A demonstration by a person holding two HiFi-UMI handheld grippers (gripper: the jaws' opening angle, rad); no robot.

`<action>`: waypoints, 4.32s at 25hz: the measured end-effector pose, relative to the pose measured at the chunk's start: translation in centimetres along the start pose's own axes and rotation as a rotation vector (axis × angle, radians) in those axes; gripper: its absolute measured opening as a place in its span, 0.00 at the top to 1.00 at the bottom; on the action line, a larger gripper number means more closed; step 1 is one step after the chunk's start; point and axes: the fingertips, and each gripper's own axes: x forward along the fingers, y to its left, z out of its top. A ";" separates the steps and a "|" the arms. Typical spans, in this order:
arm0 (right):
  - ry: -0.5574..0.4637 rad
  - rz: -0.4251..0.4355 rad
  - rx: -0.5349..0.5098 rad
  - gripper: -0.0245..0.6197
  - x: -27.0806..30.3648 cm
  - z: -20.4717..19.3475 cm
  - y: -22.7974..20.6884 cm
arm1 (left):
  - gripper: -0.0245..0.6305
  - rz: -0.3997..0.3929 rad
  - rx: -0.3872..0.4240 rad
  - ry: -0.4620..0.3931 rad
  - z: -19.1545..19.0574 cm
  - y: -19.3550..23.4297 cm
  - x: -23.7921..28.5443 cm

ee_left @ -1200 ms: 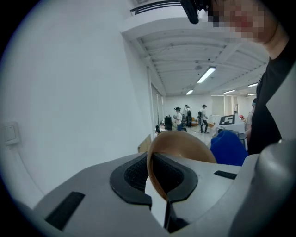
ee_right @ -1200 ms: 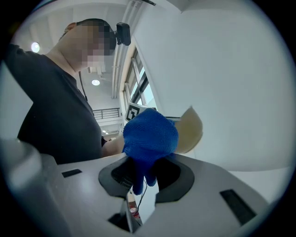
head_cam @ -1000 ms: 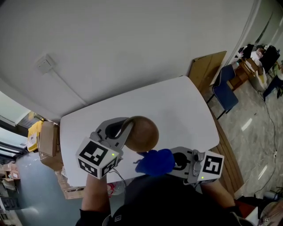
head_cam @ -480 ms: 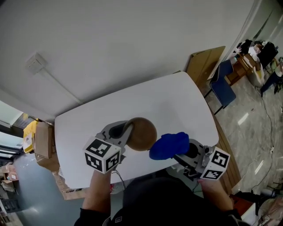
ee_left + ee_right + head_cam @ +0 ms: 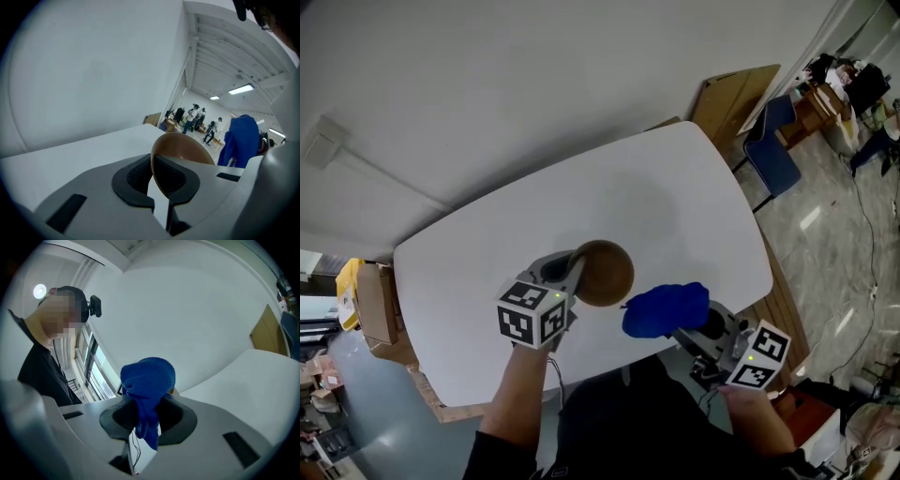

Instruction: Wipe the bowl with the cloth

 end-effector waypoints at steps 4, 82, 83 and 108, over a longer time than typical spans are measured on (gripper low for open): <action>0.022 -0.017 0.031 0.84 0.1 -1.8 -1.5 | 0.93 0.033 -0.064 0.032 -2.0 2.2 4.1; -0.014 0.239 -0.387 0.84 1.8 8.0 10.2 | 0.88 0.368 0.156 -0.458 7.4 -9.7 -18.0; -0.012 0.243 -0.401 0.84 1.9 8.0 10.4 | 0.89 0.376 0.155 -0.462 7.4 -9.7 -18.3; -0.008 0.248 -0.364 0.85 1.5 8.0 9.4 | 0.89 0.361 0.140 -0.447 6.9 -9.8 -17.1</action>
